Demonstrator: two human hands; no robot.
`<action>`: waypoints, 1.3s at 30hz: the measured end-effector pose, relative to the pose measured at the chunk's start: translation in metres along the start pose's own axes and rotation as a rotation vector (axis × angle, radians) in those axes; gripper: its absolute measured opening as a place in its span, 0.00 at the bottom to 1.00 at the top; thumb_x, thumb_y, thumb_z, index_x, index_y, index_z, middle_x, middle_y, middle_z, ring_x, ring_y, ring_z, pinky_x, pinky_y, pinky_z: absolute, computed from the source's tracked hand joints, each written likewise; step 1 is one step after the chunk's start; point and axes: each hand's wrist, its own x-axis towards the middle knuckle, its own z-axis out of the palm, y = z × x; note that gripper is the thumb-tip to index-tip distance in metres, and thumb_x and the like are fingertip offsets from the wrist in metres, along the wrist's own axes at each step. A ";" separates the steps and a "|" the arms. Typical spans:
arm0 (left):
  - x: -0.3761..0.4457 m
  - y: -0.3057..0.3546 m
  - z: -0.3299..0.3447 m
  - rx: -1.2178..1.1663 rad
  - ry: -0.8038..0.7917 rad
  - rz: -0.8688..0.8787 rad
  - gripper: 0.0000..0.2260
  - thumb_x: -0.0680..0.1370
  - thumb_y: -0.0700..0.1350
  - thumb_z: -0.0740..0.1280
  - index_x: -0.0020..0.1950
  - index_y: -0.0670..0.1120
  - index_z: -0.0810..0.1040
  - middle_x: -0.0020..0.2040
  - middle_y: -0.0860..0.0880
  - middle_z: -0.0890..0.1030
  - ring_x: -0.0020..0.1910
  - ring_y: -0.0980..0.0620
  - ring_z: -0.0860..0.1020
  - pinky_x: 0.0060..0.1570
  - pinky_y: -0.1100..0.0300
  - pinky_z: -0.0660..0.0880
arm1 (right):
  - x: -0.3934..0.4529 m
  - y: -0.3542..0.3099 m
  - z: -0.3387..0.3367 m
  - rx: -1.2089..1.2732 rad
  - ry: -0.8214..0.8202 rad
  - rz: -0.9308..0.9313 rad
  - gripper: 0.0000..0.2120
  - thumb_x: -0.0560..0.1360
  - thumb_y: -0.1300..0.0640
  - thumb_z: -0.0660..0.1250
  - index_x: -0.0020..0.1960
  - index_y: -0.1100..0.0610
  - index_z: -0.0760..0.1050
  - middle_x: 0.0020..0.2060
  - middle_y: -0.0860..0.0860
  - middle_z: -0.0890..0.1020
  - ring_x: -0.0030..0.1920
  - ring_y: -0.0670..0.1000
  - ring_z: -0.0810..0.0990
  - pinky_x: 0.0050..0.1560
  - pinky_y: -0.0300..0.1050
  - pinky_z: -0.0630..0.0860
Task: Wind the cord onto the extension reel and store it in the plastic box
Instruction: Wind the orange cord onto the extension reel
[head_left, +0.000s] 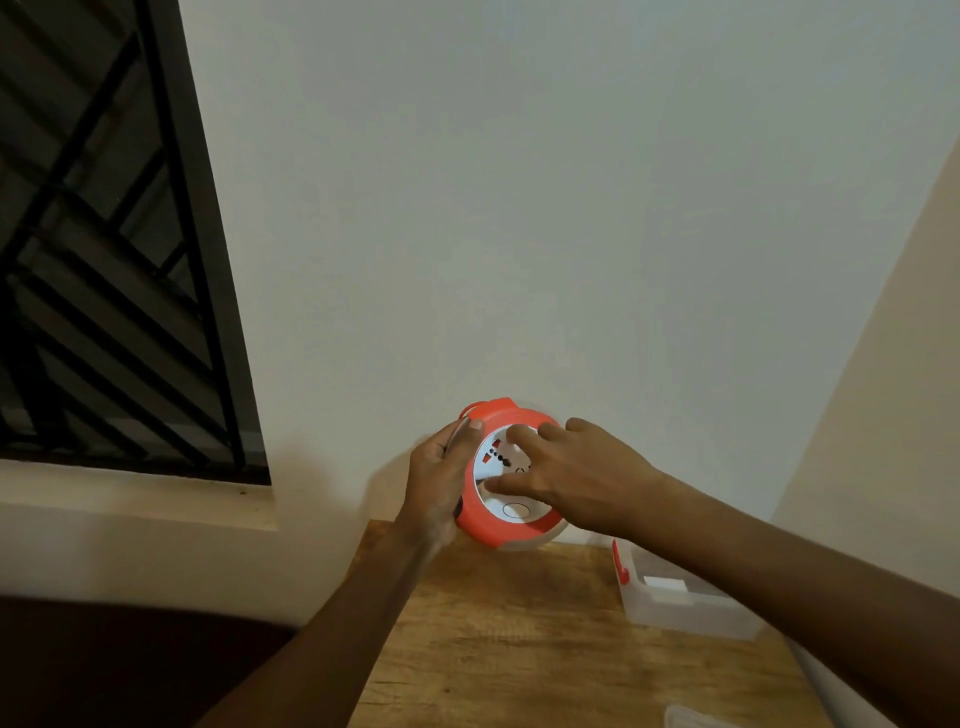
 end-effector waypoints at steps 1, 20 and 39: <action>0.000 -0.001 0.000 0.003 -0.005 0.001 0.09 0.81 0.54 0.68 0.57 0.54 0.85 0.50 0.51 0.89 0.49 0.46 0.88 0.44 0.52 0.85 | 0.000 0.001 -0.001 -0.024 -0.003 -0.003 0.35 0.72 0.49 0.74 0.74 0.42 0.60 0.69 0.60 0.69 0.61 0.62 0.75 0.53 0.55 0.76; 0.006 -0.001 0.000 -0.029 -0.054 -0.088 0.16 0.70 0.62 0.72 0.54 0.56 0.85 0.51 0.50 0.89 0.48 0.46 0.88 0.43 0.51 0.85 | 0.014 0.004 -0.003 -0.237 0.020 -0.088 0.36 0.68 0.45 0.77 0.71 0.46 0.65 0.54 0.56 0.83 0.52 0.59 0.80 0.55 0.54 0.73; 0.017 0.002 0.027 -0.180 0.204 -0.033 0.04 0.81 0.55 0.69 0.49 0.58 0.83 0.41 0.60 0.88 0.43 0.51 0.88 0.38 0.55 0.86 | 0.035 0.001 0.004 0.777 0.198 0.879 0.27 0.74 0.37 0.62 0.68 0.51 0.74 0.59 0.52 0.82 0.52 0.54 0.82 0.47 0.46 0.79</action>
